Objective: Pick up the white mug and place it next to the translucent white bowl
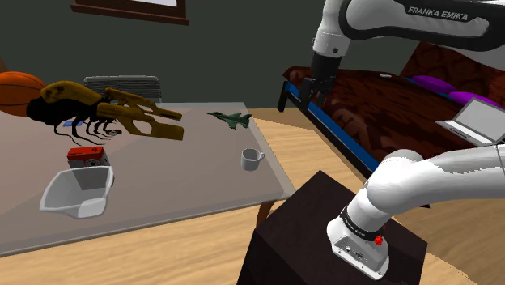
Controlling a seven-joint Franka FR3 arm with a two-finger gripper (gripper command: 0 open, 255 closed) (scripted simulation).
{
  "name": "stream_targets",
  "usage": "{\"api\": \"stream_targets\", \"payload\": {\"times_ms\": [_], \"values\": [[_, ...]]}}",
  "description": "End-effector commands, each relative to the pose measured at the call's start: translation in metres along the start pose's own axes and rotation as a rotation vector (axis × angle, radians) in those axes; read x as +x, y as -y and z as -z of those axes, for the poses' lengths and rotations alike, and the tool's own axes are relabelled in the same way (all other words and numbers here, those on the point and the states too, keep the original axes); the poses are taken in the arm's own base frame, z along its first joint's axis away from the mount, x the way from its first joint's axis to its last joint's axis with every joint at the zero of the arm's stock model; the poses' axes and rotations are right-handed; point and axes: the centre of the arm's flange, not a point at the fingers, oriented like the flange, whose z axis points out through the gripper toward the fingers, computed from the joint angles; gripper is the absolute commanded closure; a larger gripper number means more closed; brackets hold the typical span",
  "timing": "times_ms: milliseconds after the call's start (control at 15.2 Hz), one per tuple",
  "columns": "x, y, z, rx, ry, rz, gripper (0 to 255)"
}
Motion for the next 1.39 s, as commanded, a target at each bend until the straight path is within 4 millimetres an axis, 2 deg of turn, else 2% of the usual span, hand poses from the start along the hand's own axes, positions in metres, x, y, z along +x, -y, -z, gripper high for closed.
{"api": "stream_targets", "payload": {"times_ms": [0,1320], "values": [[0.0,0.0,0.0,0.0,0.0,0.0,0],[0.155,0.0,-0.213,-0.027,-0.013,-0.025,0]]}}
